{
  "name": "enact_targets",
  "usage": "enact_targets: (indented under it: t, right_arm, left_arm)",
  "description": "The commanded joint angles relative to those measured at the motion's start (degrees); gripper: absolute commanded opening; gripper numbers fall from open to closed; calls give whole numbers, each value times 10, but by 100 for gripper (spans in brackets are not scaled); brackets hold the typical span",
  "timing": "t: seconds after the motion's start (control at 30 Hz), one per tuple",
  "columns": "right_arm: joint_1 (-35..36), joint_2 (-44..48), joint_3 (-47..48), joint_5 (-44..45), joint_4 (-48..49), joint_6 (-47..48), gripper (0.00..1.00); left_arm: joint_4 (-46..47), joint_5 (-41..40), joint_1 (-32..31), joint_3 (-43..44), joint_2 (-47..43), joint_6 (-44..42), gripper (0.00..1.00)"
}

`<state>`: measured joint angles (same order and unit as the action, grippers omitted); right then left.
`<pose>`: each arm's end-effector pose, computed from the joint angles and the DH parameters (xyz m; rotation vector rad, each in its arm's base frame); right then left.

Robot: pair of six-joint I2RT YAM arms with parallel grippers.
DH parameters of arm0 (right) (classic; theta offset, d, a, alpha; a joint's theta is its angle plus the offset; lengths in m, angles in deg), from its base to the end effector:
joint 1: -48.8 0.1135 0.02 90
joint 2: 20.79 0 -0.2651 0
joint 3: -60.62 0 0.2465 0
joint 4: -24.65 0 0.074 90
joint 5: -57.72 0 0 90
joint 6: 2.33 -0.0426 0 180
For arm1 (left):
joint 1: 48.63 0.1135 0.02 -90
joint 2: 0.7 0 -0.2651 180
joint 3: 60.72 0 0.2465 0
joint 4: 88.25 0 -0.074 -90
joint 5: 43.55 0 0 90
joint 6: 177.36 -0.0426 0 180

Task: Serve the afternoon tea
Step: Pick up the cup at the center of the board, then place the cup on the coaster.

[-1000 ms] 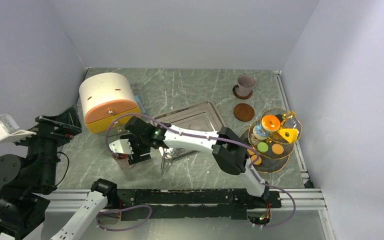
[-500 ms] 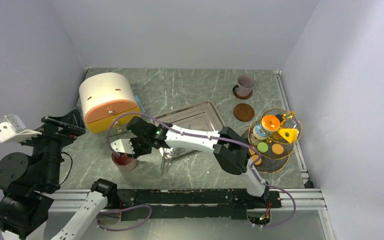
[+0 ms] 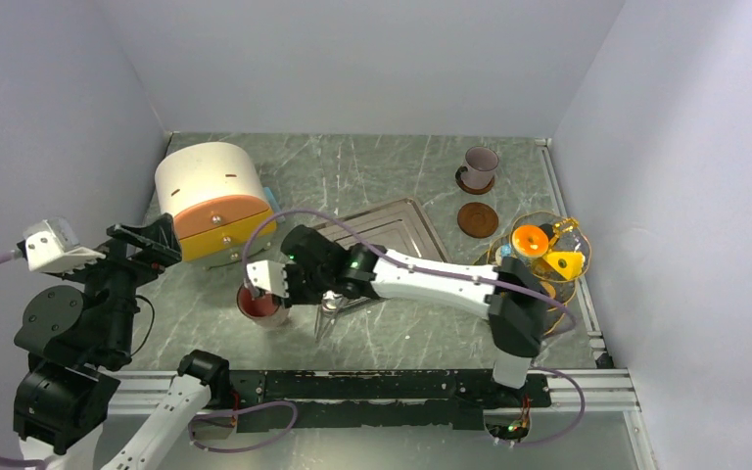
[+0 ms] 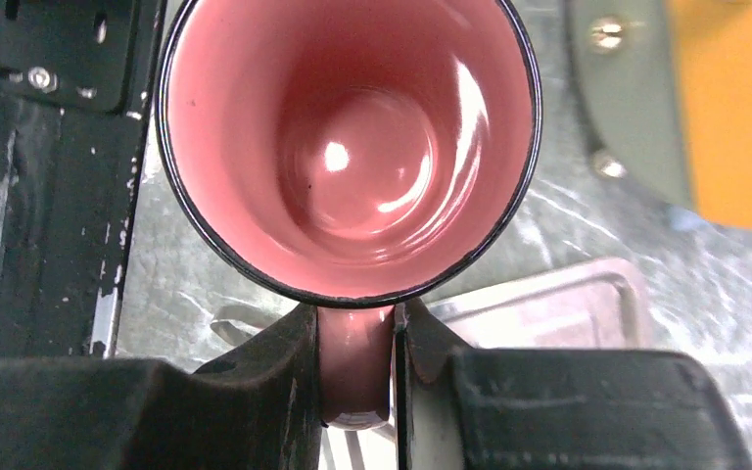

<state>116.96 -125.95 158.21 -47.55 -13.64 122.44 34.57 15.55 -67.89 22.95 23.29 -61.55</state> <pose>0.1435 0.3883 0.2543 -1.9689 1.4004 0.5908 0.0192 0.0165 0.4389 -0.5101 1.4501 -0.2142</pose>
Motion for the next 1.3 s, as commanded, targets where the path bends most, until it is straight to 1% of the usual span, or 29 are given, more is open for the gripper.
enact_targets:
  t: [0.0,0.17,0.23,0.3,0.43,0.63,0.8,0.93,1.03,1.07,1.27]
  right_arm:
    - [0,101,-14,49,87,-79,0]
    - [0,184,-58,129,78,-137,0]
    - [0,218,-75,173,77,-170,0]
    - [-1,248,-86,201,72,-201,0]
    - [-1,267,-77,281,46,-285,0]
    - [-4,224,-13,427,-11,-433,0]
    - [-15,188,18,541,-31,-518,0]
    - [-55,170,31,565,-34,-606,0]
    - [-64,153,45,674,-52,-735,0]
    - [-70,144,59,701,-76,-770,0]
    - [-136,76,153,747,-223,-975,0]
  left_arm:
    - [6,0,3,-12,6,-7,97]
    - [16,10,3,-27,5,-12,97]
    - [27,33,3,-38,1,-26,97]
    - [36,61,3,-51,-3,-29,94]
    - [48,91,3,-77,-4,-25,93]
    - [65,121,3,-116,-2,-19,92]
    - [64,129,3,-136,-3,-32,91]
    - [61,126,3,-147,-8,-33,91]
    - [63,134,3,-159,-14,-26,91]
    - [63,138,3,-163,-15,-23,91]
    - [57,142,3,-170,-13,-15,91]
